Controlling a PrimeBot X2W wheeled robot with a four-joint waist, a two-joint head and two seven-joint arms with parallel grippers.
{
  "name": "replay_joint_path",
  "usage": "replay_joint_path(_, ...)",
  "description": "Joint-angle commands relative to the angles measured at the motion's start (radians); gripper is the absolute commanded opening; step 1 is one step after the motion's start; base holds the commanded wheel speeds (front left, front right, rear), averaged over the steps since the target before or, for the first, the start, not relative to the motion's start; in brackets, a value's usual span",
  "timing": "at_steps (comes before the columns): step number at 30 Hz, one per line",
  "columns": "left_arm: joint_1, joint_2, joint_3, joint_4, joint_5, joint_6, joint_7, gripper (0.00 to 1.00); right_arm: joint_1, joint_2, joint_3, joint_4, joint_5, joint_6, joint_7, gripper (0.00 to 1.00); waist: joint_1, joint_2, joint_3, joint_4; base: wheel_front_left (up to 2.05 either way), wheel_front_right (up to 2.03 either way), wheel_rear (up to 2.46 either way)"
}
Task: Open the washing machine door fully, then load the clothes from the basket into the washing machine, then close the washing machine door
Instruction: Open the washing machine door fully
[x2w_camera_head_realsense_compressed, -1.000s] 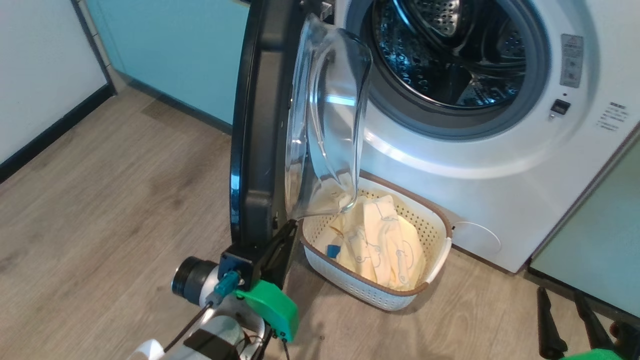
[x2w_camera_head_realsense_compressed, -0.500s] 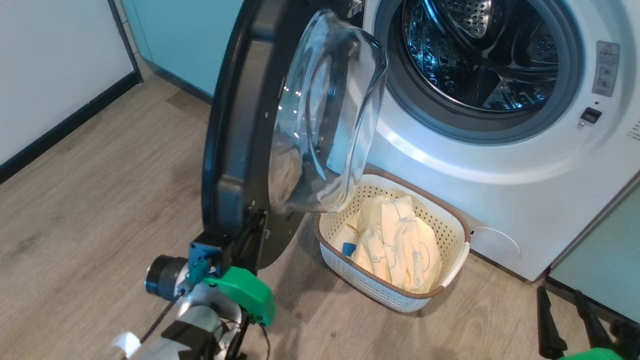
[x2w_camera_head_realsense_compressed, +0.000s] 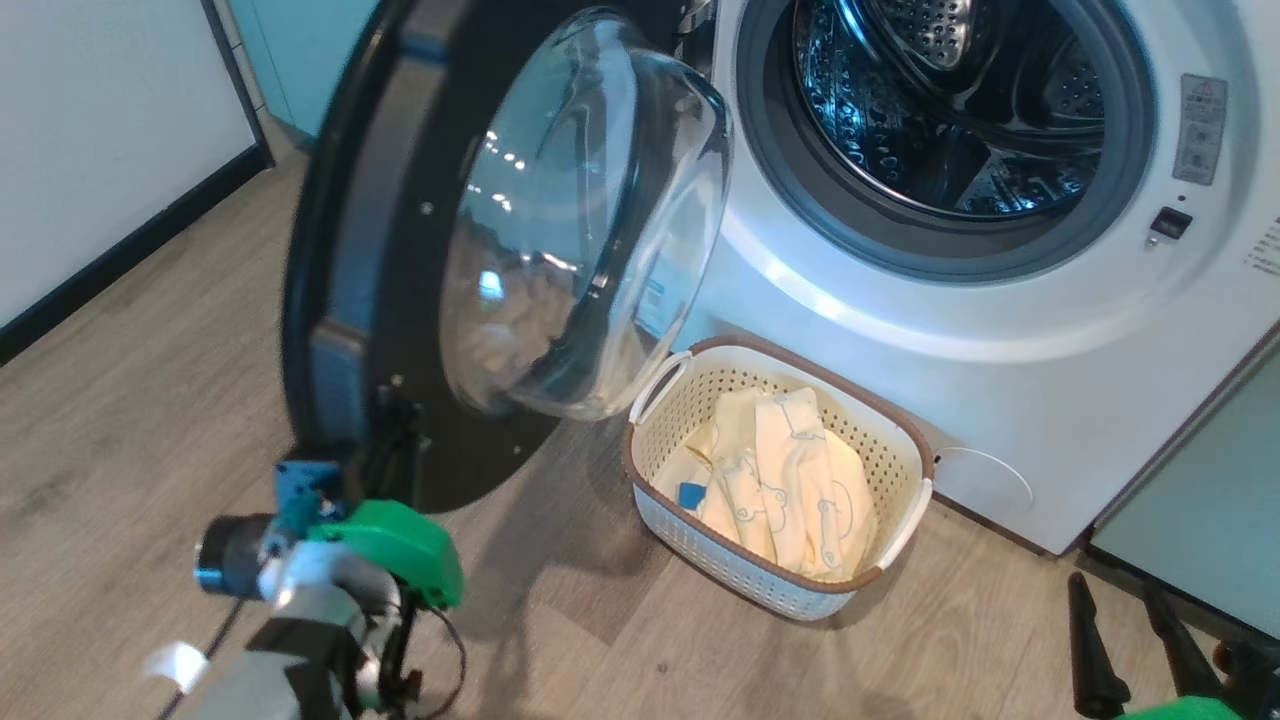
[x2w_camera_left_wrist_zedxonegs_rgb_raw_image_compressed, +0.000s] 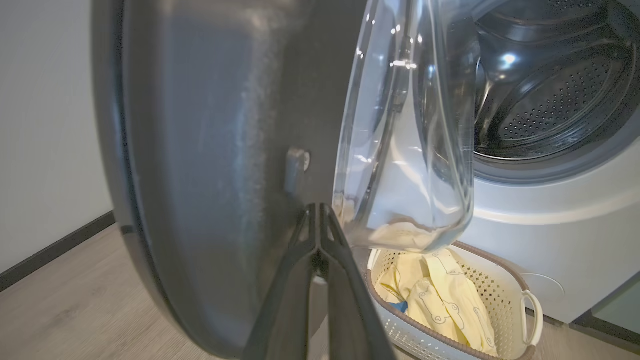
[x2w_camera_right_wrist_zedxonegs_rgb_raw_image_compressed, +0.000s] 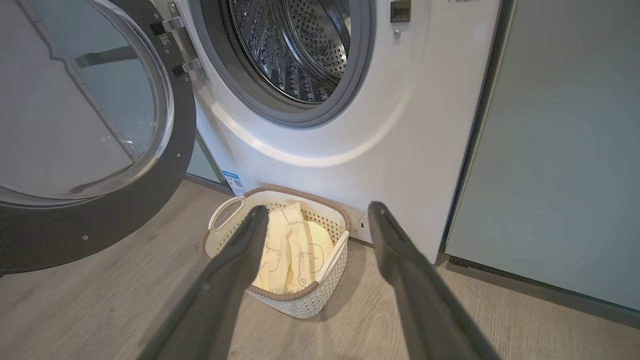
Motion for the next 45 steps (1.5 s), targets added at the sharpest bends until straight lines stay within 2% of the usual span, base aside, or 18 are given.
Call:
replay_joint_path(1, -0.069, 0.04, 0.066, -0.01, -0.012, 0.005, -0.009, 0.0, -0.041, -0.024, 0.021, -0.029, 0.007, 0.002, -0.01, 1.0, 0.0, 0.0, 0.0, -0.002, 0.0, 0.0, 0.0)
replay_joint_path(9, -0.128, 0.059, 0.15, 0.096, -0.035, -0.027, -0.013, 0.0, -0.045, -0.025, 0.023, -0.027, 0.007, 0.002, -0.01, 1.0, 0.0, 0.0, 0.01, -0.009, 0.0, 0.0, 0.0)
replay_joint_path(11, -0.154, 0.063, 0.198, 0.124, -0.032, -0.036, -0.013, 0.0, -0.051, -0.027, 0.027, -0.027, 0.007, 0.002, -0.01, 1.0, 0.0, 0.0, 0.017, -0.014, 0.0, 0.0, 0.0)
replay_joint_path(25, -0.238, 0.04, 0.394, 0.235, 0.014, -0.109, -0.014, 0.0, -0.097, -0.05, 0.049, -0.03, 0.009, 0.002, -0.01, 1.0, 0.0, 0.0, 0.086, -0.062, 0.0, 0.0, 0.0)
replay_joint_path(37, -0.297, 0.022, 0.554, 0.284, 0.103, -0.152, -0.014, 0.0, -0.127, -0.066, 0.057, -0.025, 0.013, 0.002, -0.01, 1.0, 0.0, 0.0, 0.125, -0.1, 0.0, 0.0, 0.0)
replay_joint_path(45, -0.306, -0.012, 0.599, 0.287, 0.172, -0.178, -0.014, 0.0, -0.128, -0.063, 0.057, -0.018, 0.014, 0.002, -0.01, 1.0, 0.0, 0.0, 0.116, -0.104, 0.0, 0.0, 0.0)
